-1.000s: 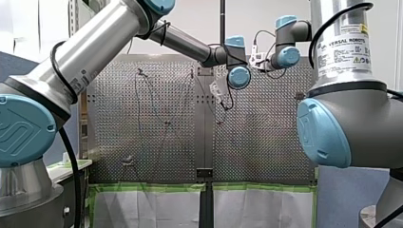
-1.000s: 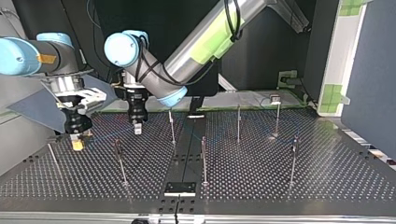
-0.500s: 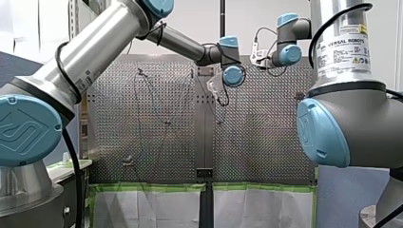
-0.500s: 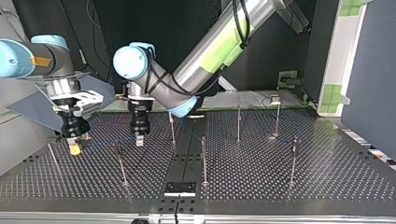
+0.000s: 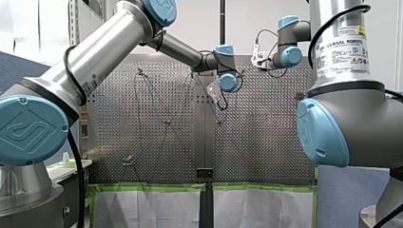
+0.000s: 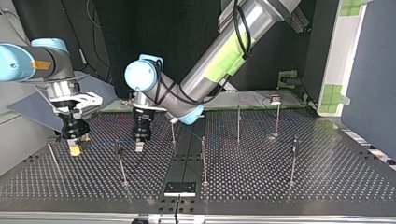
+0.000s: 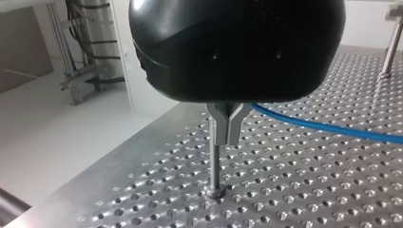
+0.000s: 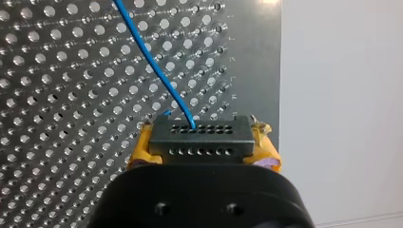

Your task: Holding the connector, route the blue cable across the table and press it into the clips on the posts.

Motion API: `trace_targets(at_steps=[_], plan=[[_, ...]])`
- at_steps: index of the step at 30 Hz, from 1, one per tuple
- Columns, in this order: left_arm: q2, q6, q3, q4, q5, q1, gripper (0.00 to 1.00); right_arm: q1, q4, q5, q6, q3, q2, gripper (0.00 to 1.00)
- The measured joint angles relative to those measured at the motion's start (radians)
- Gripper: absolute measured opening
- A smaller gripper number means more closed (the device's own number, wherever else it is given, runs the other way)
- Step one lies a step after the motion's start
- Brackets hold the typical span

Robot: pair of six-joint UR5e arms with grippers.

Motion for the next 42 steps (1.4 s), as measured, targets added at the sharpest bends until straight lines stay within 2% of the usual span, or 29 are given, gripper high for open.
trace_targets(at_steps=[9, 19, 20, 21, 23, 24, 26, 27, 28, 42], plan=[[-0.004, 0.0, 0.01, 0.017, 0.023, 0.019, 0.0, -0.013, -0.002, -0.001, 0.0, -0.005, 0.013, 0.0], [-0.004, 0.002, 0.011, 0.018, 0.024, 0.034, 0.0, -0.031, -0.004, -0.012, 0.0, -0.015, 0.037, 0.0], [-0.004, 0.002, 0.011, 0.016, 0.024, 0.034, 0.14, -0.032, -0.005, -0.013, 0.0, -0.015, 0.038, 0.0], [-0.004, 0.003, 0.011, 0.013, 0.025, 0.033, 0.14, -0.033, -0.005, -0.013, 0.0, -0.016, 0.038, 0.0], [-0.004, 0.004, 0.011, 0.006, 0.025, 0.03, 0.4, -0.033, -0.005, -0.013, 0.0, -0.016, 0.039, 0.0], [-0.004, 0.006, 0.011, 0.0, 0.025, 0.027, 0.4, -0.033, -0.005, -0.014, 0.0, -0.016, 0.039, 0.0], [-0.004, 0.009, 0.011, -0.011, 0.025, 0.022, 0.84, -0.033, -0.005, -0.014, 0.0, -0.016, 0.039, 0.0], [-0.004, 0.011, 0.01, -0.018, 0.025, 0.019, 0.84, -0.033, -0.005, -0.014, 0.0, -0.016, 0.039, 0.0], [-0.004, 0.012, 0.01, -0.023, 0.025, 0.017, 0.98, -0.033, -0.005, -0.014, 0.0, -0.016, 0.039, 0.0], [-0.003, 0.012, 0.01, -0.112, 0.02, -0.004, 0.98, -0.033, -0.005, -0.015, -0.001, -0.016, 0.041, 0.0]])
